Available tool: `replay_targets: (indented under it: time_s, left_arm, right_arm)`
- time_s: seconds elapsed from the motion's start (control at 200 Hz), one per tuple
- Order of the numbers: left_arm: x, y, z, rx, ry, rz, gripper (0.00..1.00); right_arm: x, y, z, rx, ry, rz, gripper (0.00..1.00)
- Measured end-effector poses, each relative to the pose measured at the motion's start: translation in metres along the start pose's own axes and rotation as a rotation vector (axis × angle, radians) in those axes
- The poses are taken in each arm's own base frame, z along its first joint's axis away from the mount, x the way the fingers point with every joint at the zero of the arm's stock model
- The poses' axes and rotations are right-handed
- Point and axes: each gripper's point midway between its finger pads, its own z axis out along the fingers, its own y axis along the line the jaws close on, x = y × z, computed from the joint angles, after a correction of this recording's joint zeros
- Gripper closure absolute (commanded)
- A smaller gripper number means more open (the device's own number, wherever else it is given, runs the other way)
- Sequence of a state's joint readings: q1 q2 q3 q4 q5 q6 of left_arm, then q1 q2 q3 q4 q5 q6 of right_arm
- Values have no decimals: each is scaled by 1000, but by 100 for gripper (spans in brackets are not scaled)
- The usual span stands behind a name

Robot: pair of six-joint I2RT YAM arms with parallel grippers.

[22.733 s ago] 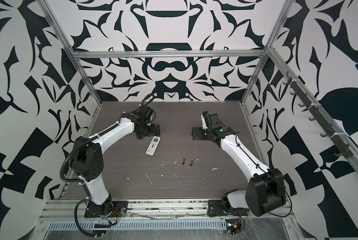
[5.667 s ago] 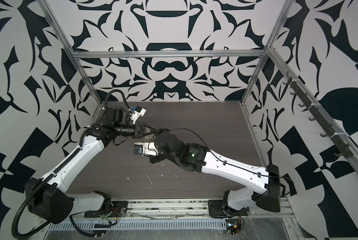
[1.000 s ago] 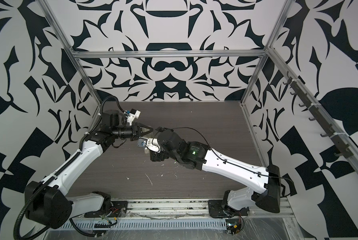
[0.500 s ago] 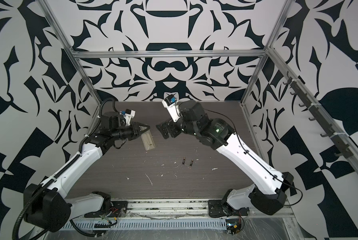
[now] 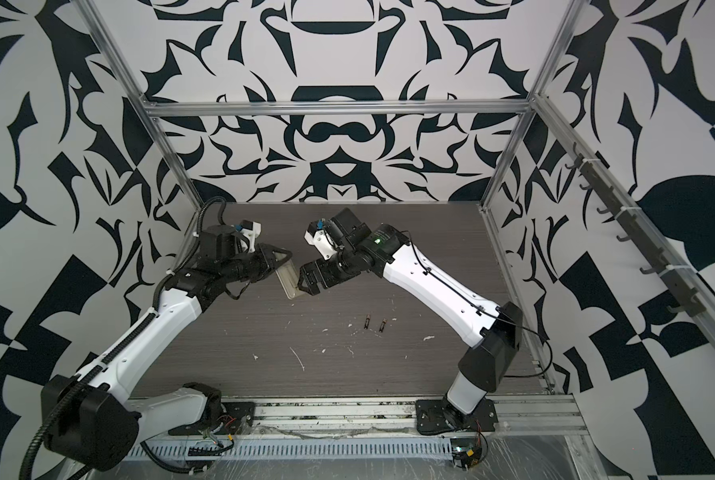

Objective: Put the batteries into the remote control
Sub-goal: 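Reach the right gripper to the remote held by the left gripper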

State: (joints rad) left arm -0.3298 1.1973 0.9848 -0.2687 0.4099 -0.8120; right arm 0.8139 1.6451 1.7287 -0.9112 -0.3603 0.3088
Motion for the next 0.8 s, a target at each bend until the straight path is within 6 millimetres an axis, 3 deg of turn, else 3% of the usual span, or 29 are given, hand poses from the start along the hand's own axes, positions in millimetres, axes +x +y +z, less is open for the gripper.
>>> replay_targets:
  time_s: [0.415, 0.515, 0.805]
  left_arm:
    - [11, 4, 7, -26, 44, 8, 100]
    - [14, 6, 8, -35, 55, 6, 100]
    - [14, 2, 14, -45, 62, 23, 100]
  right_arm:
    - [8, 2, 34, -73, 90, 25, 12]
    - [8, 2, 37, -82, 96, 27, 17]
    - [6, 1, 49, -98, 107, 31, 19]
